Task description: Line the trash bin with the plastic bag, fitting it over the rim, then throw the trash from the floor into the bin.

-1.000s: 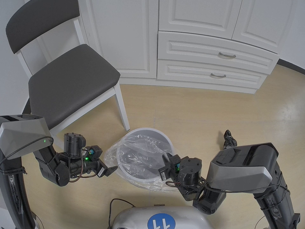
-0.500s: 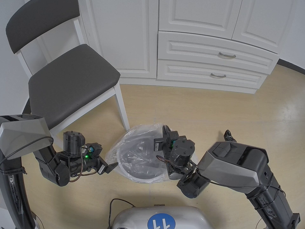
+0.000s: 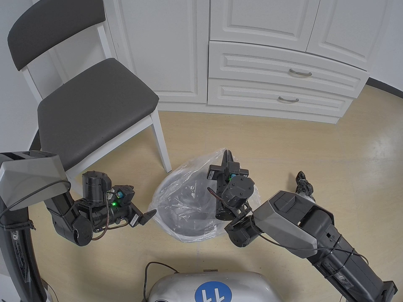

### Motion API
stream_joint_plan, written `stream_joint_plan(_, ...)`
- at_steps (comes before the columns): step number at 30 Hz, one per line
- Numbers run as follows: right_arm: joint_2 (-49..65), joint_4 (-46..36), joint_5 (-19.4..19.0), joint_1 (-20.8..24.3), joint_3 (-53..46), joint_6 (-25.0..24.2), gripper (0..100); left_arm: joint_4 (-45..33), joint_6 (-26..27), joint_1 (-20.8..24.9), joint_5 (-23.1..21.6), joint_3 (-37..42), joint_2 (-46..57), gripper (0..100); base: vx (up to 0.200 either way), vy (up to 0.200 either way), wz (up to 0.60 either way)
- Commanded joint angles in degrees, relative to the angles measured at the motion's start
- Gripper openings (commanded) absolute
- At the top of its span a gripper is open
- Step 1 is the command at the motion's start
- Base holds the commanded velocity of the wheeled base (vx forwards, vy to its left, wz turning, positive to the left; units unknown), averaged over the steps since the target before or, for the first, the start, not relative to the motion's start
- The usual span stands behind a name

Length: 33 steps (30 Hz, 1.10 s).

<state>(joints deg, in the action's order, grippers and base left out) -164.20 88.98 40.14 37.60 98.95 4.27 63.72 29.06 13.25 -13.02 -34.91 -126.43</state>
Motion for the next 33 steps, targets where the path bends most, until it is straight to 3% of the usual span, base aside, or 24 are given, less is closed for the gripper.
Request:
stream_joint_plan(1,0.54,1.02,0.02,1.25,-2.27,0.04,100,0.62,-0.06,0.20,0.01,0.02,0.04,100,0.000,0.000,0.00)
stream_joint_plan(4,2.56,1.02,-0.07,2.66,-5.70,-0.40,100,1.76,-0.06,0.55,0.01,0.20,-0.13,100,0.000,0.000,0.00)
stream_joint_plan(8,9.42,1.02,-2.61,5.38,-19.50,-1.98,100,4.75,-0.06,1.78,-0.08,1.25,-0.49,100,0.000,0.000,0.00)
stream_joint_plan(12,19.88,1.02,-8.68,9.69,-34.00,-8.40,100,10.37,-0.15,4.24,0.10,2.31,-2.77,100,0.000,0.000,0.00)
stream_joint_plan(17,24.01,1.02,-9.12,9.51,-37.87,-8.84,100,13.80,-1.20,6.00,2.12,0.64,-6.46,100,0.000,0.000,0.00)
stream_joint_plan(19,24.80,1.02,-9.47,5.56,-43.84,-0.58,100,16.61,-5.07,8.55,6.78,-2.35,-9.54,100,0.000,0.000,0.00)
stream_joint_plan(21,25.42,1.02,-11.05,2.92,-48.33,4.61,100,18.11,-7.35,9.95,9.68,-3.85,-10.94,100,0.000,0.000,0.00)
stream_joint_plan(25,27.70,1.02,-14.92,0.37,-54.39,6.28,100,18.19,-9.46,11.45,12.40,-6.31,-12.17,100,0.000,0.000,0.00)
stream_joint_plan(30,27.70,1.02,-15.09,-2.88,-58.52,12.52,100,17.58,-9.64,11.45,19.52,-11.93,-15.69,100,0.000,0.000,0.00)
stream_joint_plan(33,27.53,1.02,-15.01,-3.32,-59.49,13.49,100,17.40,-9.55,10.04,22.60,-14.39,-15.60,100,0.000,0.000,0.00)
